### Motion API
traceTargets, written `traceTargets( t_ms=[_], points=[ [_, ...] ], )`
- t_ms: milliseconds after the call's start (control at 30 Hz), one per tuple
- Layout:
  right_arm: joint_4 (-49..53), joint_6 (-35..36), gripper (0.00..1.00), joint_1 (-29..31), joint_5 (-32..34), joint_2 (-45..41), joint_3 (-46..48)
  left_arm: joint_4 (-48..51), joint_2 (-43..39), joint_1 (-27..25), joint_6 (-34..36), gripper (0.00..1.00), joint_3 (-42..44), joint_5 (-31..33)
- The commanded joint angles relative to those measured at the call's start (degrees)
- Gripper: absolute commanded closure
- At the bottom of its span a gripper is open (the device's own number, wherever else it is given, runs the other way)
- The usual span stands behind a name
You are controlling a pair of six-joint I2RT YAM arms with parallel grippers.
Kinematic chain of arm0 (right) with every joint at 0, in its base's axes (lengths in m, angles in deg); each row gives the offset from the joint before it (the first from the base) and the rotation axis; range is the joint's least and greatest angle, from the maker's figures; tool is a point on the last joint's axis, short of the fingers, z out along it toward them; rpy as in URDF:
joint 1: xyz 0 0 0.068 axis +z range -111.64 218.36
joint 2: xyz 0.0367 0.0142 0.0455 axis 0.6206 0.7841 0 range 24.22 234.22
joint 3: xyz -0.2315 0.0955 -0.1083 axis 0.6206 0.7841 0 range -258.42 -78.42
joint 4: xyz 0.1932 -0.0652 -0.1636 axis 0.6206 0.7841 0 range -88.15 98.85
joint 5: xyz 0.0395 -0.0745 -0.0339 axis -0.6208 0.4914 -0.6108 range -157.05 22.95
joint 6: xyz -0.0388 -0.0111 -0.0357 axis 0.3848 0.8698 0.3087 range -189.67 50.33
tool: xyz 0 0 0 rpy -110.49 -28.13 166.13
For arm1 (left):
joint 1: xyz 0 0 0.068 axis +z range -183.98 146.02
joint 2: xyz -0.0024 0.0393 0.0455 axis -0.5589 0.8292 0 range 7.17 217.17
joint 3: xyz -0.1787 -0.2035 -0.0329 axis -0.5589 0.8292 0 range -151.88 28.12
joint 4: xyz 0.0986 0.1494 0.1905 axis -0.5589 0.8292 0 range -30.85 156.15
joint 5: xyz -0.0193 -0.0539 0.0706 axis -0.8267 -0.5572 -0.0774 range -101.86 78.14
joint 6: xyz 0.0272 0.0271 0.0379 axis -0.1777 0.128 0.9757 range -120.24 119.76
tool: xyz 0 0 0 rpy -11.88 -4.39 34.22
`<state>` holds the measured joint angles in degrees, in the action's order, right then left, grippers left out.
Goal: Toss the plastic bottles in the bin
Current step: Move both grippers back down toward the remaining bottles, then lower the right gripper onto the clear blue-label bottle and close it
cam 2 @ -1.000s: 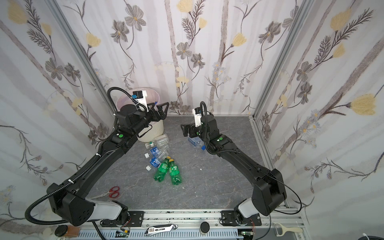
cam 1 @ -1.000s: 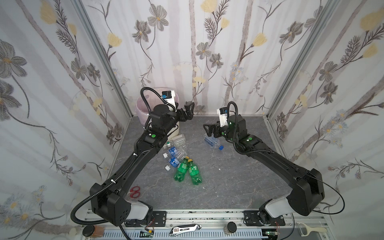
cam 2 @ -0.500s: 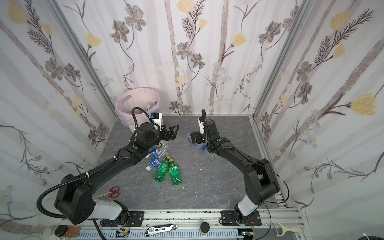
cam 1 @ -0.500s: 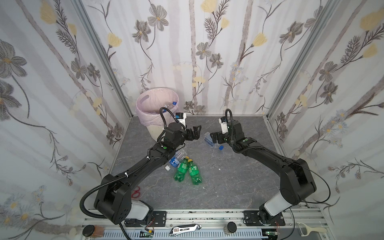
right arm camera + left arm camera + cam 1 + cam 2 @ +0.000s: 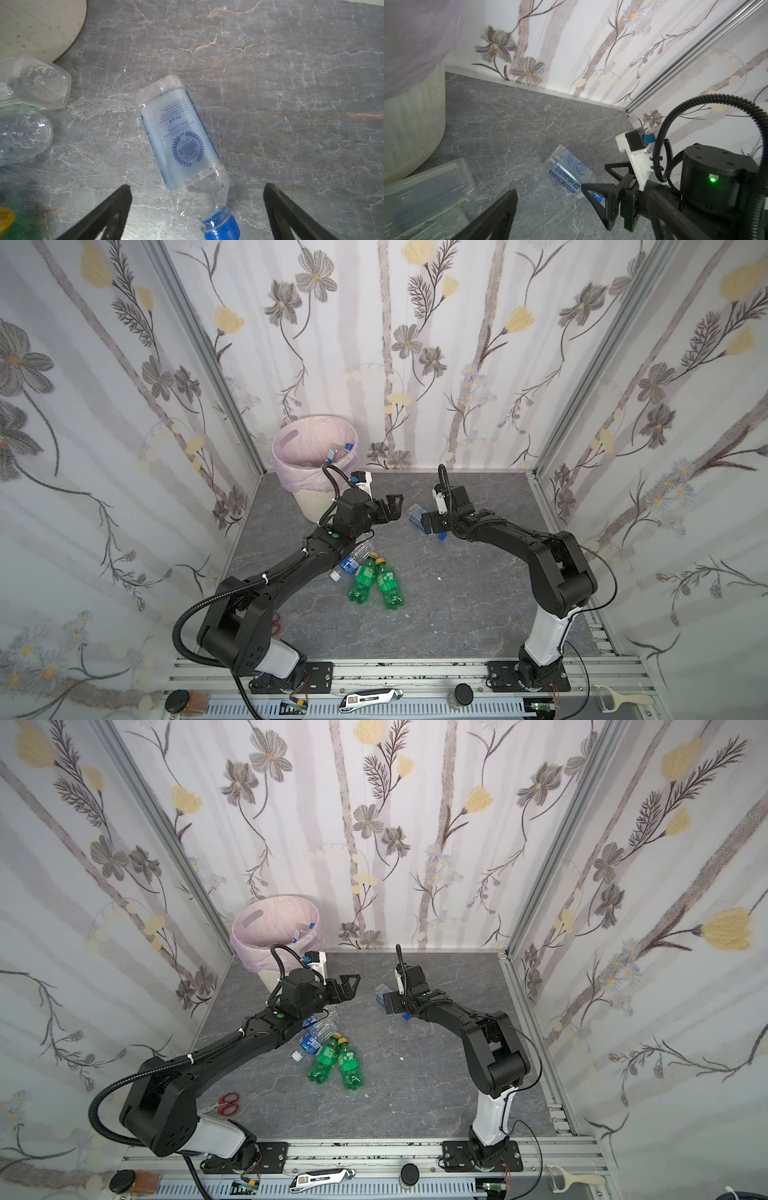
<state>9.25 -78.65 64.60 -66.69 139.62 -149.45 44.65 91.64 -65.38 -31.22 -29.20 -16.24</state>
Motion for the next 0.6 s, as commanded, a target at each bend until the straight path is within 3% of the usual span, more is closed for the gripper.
traceTargets(
  t_ms=[0,567],
  points=[
    [0.3,-0.5,0.01,-0.1,0.1,1.1,-1.0,-2.4,0.1,0.0,-1.6,0.00,0.3,0.2],
    [4.0,-0.1,0.09,-0.4,0.5,7.0,-5.0,-2.4,-1.8,0.2,-1.7,0.00,0.1,0.3]
  ],
)
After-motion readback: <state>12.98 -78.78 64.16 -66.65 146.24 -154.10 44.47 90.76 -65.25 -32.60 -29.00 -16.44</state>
